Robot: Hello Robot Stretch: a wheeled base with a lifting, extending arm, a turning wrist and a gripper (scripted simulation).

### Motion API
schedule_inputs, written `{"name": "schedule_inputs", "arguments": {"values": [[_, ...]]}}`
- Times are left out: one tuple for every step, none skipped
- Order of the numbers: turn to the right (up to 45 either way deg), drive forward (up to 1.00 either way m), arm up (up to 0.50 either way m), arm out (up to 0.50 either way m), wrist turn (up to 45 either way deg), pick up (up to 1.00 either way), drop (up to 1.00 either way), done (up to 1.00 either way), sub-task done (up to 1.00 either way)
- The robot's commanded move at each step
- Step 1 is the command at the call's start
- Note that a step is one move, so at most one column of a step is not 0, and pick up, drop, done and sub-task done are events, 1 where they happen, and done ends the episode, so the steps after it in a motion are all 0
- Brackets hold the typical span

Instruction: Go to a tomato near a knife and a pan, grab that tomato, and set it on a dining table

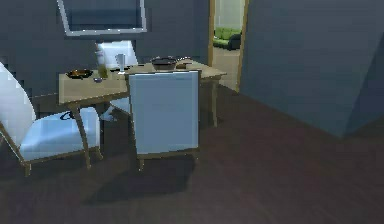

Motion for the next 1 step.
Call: {"name": "schedule_inputs", "arguments": {"values": [[0.0, 0.25, 0.00, 0.00, 0.0, 0.00, 0.00, 0.00, 0.00]]}}
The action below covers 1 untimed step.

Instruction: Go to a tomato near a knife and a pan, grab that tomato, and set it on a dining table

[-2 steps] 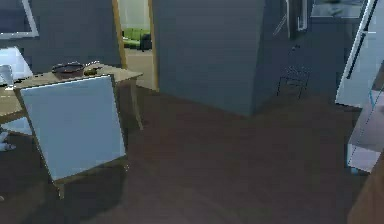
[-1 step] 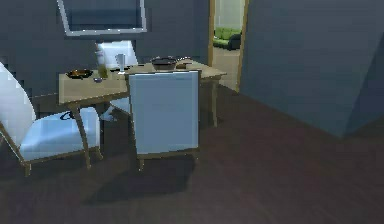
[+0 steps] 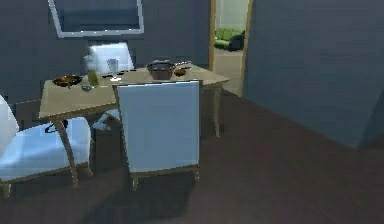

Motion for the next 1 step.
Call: {"name": "schedule_inputs", "arguments": {"values": [[24.0, 0.00, 0.00, 0.00, 0.0, 0.00, 0.00, 0.00, 0.00]]}}
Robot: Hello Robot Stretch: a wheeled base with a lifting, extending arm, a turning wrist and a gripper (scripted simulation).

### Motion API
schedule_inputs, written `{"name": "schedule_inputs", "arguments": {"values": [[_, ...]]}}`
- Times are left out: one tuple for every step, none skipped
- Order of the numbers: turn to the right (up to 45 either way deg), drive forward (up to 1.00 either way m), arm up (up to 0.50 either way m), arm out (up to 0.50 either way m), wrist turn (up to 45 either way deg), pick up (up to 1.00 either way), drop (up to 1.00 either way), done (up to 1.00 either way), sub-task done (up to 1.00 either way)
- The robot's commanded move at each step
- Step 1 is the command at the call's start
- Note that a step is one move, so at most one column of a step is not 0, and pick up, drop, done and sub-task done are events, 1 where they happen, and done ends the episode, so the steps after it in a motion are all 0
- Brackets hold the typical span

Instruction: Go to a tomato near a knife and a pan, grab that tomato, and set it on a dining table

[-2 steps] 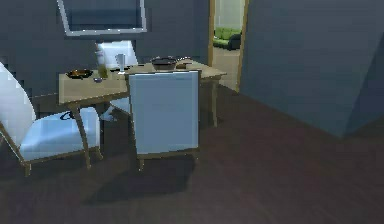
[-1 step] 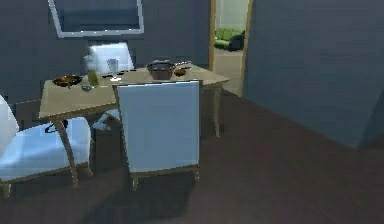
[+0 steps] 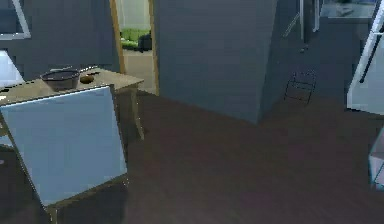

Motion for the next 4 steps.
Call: {"name": "schedule_inputs", "arguments": {"values": [[0.0, 1.00, 0.00, 0.00, 0.0, 0.00, 0.00, 0.00, 0.00], [12.0, 0.00, 0.00, 0.00, 0.0, 0.00, 0.00, 0.00, 0.00], [0.0, 0.25, 0.00, 0.00, 0.0, 0.00, 0.00, 0.00, 0.00], [-15.0, 0.00, 0.00, 0.00, 0.0, 0.00, 0.00, 0.00, 0.00]]}}
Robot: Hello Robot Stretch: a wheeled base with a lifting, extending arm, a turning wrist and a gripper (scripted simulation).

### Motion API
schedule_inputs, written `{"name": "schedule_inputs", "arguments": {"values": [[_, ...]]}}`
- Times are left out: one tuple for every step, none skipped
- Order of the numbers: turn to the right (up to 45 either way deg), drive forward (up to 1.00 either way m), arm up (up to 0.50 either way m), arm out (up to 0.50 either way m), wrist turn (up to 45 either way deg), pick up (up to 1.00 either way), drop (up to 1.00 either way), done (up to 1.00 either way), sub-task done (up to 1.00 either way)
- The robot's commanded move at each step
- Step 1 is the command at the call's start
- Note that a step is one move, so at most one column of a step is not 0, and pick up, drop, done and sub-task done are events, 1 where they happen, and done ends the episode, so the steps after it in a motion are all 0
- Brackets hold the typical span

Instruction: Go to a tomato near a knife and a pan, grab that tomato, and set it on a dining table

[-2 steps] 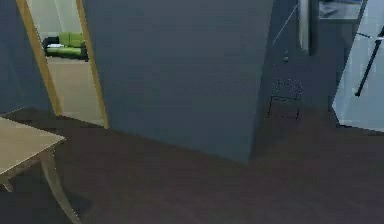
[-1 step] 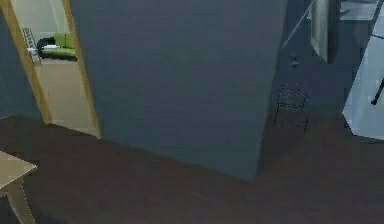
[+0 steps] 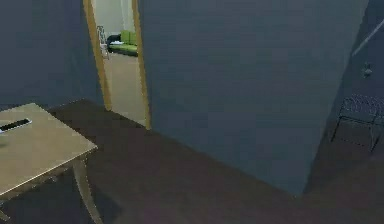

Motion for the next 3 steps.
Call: {"name": "schedule_inputs", "arguments": {"values": [[0.0, 1.00, 0.00, 0.00, 0.0, 0.00, 0.00, 0.00, 0.00], [-12.0, 0.00, 0.00, 0.00, 0.0, 0.00, 0.00, 0.00, 0.00], [0.0, 0.20, 0.00, 0.00, 0.0, 0.00, 0.00, 0.00, 0.00]]}}
